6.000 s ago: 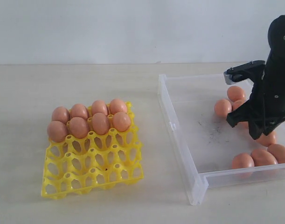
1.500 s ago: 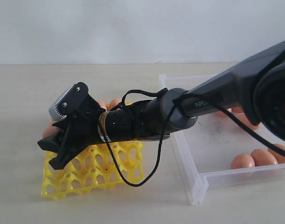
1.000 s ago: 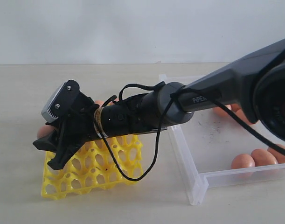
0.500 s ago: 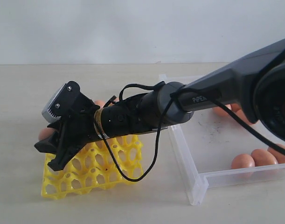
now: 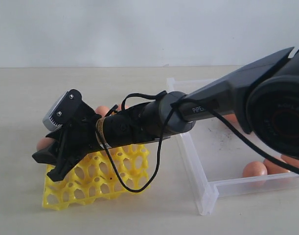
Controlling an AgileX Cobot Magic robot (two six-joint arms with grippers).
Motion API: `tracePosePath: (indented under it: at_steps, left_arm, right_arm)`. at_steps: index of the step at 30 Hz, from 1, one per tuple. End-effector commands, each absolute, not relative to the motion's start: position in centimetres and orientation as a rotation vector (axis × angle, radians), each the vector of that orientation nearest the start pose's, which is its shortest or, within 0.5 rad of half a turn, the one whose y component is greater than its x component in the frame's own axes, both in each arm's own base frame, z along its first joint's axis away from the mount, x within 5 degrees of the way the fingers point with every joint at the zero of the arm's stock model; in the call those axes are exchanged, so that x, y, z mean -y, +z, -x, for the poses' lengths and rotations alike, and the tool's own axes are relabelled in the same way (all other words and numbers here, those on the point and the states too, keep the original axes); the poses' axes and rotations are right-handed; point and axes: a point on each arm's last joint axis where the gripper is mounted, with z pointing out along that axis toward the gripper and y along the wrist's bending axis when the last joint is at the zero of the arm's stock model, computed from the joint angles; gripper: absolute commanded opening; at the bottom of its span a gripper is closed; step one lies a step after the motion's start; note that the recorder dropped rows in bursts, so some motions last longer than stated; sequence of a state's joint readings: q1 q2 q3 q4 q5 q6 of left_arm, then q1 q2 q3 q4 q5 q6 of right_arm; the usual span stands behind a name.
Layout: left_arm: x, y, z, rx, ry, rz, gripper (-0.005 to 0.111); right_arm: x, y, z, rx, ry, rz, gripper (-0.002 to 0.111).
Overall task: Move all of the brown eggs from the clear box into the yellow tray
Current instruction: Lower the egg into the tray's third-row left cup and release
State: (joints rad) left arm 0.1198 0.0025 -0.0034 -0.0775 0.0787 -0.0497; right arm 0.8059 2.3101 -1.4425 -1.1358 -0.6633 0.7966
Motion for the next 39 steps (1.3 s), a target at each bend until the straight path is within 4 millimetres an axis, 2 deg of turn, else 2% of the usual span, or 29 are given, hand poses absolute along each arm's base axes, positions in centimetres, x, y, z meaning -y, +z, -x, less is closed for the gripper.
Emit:
tracePosePath:
  at_steps: [1,7,9,17,21,33,37,39]
  left_arm:
    - [-0.6,20.6,-5.6,-1.546,-0.026,0.199,0.004]
    - [-0.6,20.6,-5.6,-1.546,-0.026,0.199,0.004]
    - [-0.6,20.6,-5.6,-1.546,-0.026,0.199,0.004]
    - [-0.6,20.6,-5.6,-1.546,-0.026,0.199,0.004]
    - [-0.6,20.6,-5.6,-1.546,-0.026,0.199,0.004]
    - [-0.6,20.6,-5.6,-1.546,-0.026,0.199,0.004]
    - [-0.6,20.6,-5.6,-1.549,-0.026,0.199,0.004]
    - [-0.6,20.6,-5.6,-1.549,-0.026,0.199,0.004]
  right_arm:
    - [-38.2,11.4,-29.8,-1.59,0.932,1.344,0.0]
    - [-38.2,11.4,-29.7,-1.584,0.939,1.344,0.0]
    - [-38.2,11.4,-29.8,-1.593,0.935,1.341,0.004]
    - [-38.2,11.4,-29.8,-1.631,0.949,1.313,0.04]
    - [-38.1,11.2,-30.0,-1.663,0.927,1.301,0.05]
    - [-38.1,11.5,-30.0,-1.676,0.941,1.276,0.053]
    - [-38.0,13.4,-30.1,-1.659,0.942,1.245,0.053]
    - [-37.9,15.0,-30.2,-1.653,0.942,1.215,0.053]
